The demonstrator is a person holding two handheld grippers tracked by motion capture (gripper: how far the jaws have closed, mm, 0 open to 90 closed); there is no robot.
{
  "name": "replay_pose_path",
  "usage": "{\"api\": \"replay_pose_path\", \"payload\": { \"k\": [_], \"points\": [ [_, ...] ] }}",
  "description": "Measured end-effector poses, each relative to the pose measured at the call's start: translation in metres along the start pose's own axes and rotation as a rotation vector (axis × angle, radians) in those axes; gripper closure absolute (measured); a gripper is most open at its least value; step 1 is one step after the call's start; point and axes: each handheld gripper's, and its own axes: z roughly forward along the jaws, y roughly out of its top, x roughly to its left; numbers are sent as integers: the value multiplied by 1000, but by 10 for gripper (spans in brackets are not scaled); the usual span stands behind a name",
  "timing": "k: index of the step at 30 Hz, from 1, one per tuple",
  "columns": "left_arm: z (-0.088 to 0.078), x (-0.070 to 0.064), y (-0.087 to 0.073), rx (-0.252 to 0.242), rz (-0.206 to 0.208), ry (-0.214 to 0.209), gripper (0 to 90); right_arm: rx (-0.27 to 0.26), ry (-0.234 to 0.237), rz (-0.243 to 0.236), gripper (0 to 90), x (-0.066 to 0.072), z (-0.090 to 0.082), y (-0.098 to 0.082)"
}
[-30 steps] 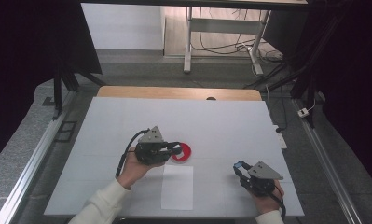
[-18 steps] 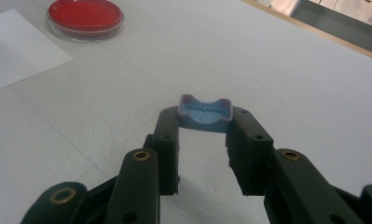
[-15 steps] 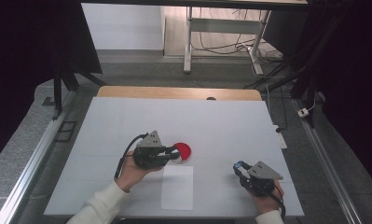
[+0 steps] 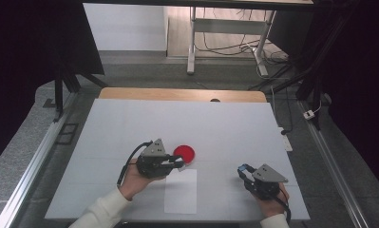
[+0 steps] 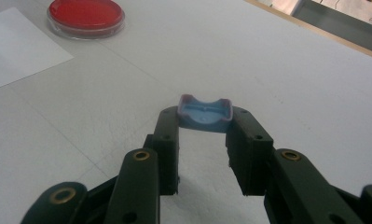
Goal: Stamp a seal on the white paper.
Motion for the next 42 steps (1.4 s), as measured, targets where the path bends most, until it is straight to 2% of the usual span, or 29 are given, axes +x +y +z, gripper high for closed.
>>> {"api": "replay_pose_path", "payload": {
  "k": [21,42],
  "points": [
    [7,-11,-16,25,-3,-18,749,1,0,1,651,0,1,0],
    [16,-17,-30,62,-4,-38,749,3,1,1,650,1,1,0]
  ]
}}
